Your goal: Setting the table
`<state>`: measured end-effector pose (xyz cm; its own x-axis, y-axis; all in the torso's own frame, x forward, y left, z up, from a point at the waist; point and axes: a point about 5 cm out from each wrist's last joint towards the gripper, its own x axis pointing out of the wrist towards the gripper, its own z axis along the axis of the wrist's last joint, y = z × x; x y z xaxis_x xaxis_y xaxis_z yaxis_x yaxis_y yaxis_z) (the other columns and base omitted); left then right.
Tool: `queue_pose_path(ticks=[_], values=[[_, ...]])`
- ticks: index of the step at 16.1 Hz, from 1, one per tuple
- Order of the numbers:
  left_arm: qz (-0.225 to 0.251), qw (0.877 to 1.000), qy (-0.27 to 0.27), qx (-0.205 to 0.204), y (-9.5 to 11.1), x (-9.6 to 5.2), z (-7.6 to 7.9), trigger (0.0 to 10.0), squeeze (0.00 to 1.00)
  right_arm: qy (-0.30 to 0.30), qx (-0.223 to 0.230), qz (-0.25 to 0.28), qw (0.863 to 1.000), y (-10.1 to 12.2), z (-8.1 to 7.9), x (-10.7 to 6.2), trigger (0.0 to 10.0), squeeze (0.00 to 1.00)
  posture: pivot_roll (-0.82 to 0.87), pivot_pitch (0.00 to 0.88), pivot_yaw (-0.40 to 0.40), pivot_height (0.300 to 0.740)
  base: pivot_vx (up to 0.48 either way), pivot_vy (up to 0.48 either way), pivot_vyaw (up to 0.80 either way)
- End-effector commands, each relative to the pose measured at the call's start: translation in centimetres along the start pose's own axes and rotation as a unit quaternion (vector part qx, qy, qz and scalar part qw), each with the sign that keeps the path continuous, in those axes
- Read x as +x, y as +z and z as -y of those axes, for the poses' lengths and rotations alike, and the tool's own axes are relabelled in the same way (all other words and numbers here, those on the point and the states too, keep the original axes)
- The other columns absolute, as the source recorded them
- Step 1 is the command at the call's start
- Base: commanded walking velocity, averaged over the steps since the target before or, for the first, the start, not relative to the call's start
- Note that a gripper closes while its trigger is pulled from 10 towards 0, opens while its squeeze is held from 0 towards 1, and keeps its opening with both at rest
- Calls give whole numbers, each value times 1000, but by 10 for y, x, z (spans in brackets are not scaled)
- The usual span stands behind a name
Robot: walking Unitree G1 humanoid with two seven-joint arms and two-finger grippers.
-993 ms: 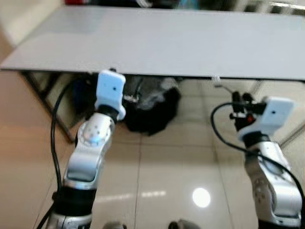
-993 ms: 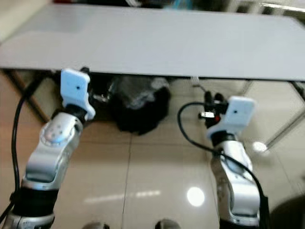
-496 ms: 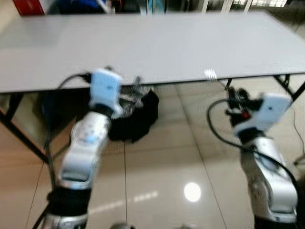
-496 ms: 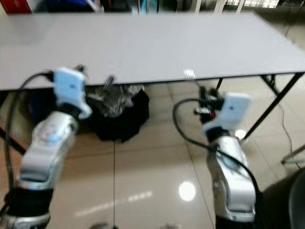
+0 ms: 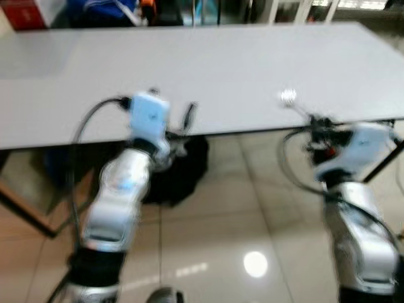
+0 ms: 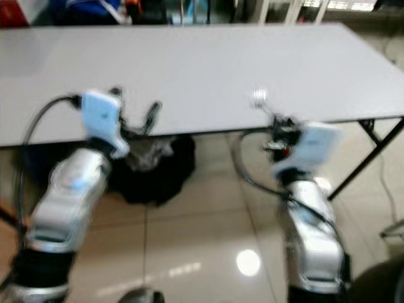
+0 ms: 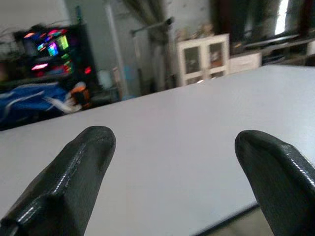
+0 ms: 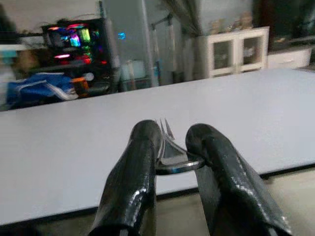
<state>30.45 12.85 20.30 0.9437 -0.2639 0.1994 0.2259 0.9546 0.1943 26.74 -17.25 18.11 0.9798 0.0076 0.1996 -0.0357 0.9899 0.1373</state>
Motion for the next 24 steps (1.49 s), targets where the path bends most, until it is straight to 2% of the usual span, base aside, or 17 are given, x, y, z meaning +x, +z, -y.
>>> queue_pose_path(ticks=[1,7,8,10,13,14,15,19,22,24], values=[[5,1000,-11,-4,3,1,7,10000,0,-14,-7,8,1000,4,8,-1,10000,0,15,71,-4,740,420,0,0],[5,1000,-12,-4,3,1,7,10000,0,-12,-6,10,1000,4,7,-1,10000,0,15,71,-4,740,419,0,0],[0,1000,-17,-4,2,-1,8,10000,0,13,4,16,1000,6,0,4,10000,0,24,104,-13,740,416,0,0],[-5,1000,-20,-2,0,-5,8,10000,0,33,20,14,999,5,-6,6,10000,0,34,113,-18,740,412,0,0],[-9,1000,-20,5,0,-10,6,10000,0,33,-5,6,999,0,-10,7,10000,0,51,125,-23,740,410,0,517],[-12,1000,-20,8,0,-11,5,10000,0,31,0,6,999,-2,-11,5,10000,0,53,129,-20,740,405,0,800],[-20,999,-29,13,-1,-12,6,10000,0,13,33,6,999,-4,-8,4,10000,0,56,133,-10,740,352,0,0],[-28,996,-86,13,-4,-14,18,10000,0,-18,21,15,999,-6,2,1,10000,0,51,149,24,740,0,0,0],[-31,984,-173,28,-8,-26,35,10000,0,-33,24,19,999,-11,7,-4,10000,0,50,165,41,740,0,0,0],[-44,980,-194,28,-12,-31,39,10000,0,-40,32,10,999,-23,10,-6,10000,0,55,178,44,740,0,0,0]])
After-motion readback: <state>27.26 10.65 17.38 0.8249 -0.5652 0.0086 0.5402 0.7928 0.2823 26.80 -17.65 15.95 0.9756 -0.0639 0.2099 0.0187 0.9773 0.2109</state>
